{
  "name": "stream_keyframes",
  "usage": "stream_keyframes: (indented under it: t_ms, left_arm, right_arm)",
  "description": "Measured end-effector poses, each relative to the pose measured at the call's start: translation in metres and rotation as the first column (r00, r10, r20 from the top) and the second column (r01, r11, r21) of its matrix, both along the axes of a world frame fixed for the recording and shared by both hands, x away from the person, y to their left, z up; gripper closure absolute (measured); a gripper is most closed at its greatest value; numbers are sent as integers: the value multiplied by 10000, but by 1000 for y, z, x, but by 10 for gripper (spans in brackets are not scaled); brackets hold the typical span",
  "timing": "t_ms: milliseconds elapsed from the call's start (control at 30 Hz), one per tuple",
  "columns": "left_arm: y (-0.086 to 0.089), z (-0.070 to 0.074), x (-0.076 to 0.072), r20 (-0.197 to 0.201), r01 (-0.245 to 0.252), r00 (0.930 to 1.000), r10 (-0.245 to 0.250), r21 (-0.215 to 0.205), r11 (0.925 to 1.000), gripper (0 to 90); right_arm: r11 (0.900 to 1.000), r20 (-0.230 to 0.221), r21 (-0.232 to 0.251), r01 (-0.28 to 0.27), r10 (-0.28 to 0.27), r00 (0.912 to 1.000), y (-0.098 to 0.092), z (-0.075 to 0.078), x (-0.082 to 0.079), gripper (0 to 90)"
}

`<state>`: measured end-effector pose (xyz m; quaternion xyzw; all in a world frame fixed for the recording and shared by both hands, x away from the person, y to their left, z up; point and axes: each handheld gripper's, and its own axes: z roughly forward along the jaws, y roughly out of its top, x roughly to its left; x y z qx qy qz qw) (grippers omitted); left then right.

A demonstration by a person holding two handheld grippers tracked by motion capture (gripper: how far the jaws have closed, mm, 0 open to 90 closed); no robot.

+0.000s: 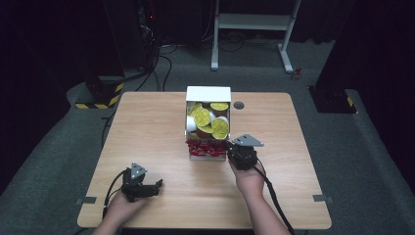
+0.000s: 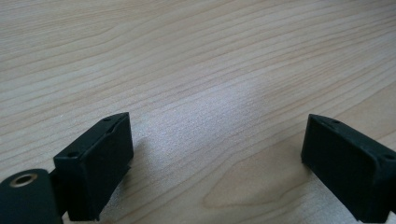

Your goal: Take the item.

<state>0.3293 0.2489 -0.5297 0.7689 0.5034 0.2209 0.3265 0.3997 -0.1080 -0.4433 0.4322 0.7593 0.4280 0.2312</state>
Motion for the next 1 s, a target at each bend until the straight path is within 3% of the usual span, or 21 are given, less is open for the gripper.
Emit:
stream_keyframes:
  t_ms: [1000]
  left_arm:
    - [0,0,0,21,27,10000,-27,0,10000,95]
  right_arm:
    - [9971,493,736,-189,153,9987,-21,9,-39,869]
